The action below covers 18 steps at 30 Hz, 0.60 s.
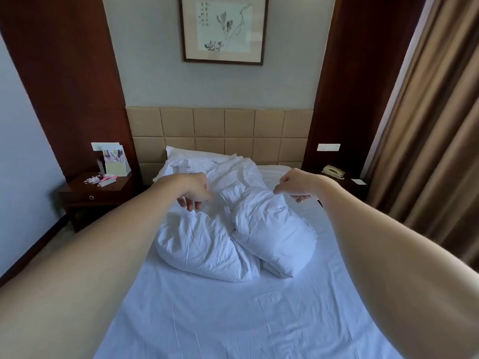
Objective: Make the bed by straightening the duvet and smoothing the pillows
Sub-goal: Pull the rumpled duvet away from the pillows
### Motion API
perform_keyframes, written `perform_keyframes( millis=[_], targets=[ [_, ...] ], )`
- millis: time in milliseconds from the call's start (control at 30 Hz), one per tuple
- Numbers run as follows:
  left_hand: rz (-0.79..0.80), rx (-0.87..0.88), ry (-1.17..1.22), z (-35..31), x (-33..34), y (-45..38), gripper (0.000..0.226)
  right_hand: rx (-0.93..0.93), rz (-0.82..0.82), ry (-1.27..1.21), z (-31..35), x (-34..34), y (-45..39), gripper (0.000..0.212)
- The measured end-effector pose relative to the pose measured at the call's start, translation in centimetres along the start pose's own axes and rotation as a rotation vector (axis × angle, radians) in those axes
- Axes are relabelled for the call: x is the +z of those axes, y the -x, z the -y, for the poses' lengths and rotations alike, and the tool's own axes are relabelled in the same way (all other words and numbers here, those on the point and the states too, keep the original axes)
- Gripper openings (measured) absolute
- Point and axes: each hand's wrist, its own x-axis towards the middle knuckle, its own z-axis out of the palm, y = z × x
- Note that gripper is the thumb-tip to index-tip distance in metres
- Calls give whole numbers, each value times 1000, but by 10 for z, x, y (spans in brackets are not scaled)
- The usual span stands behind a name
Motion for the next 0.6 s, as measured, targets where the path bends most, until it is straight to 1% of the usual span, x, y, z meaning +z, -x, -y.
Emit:
perform_keyframes(
  millis=[67, 133, 267, 433, 533, 600],
  targets=[
    [5, -28, 2, 6, 3, 4, 16, -18, 5, 53, 6, 7, 3, 45],
    [18, -65, 23, 18, 10, 11, 17, -22, 53, 85, 12, 20, 3, 45],
    [30, -121, 56, 50, 26, 26, 21, -88, 109, 149, 29, 55, -1, 42],
    [44, -173, 112, 101, 33, 56, 28, -166, 167, 194, 65, 100, 5, 27],
    [23, -183, 135, 140, 28, 74, 23, -192, 165, 191, 96, 126, 8, 31],
    [1, -182, 145, 169, 24, 86, 23, -213, 160, 200, 119, 148, 10, 36]
  ],
)
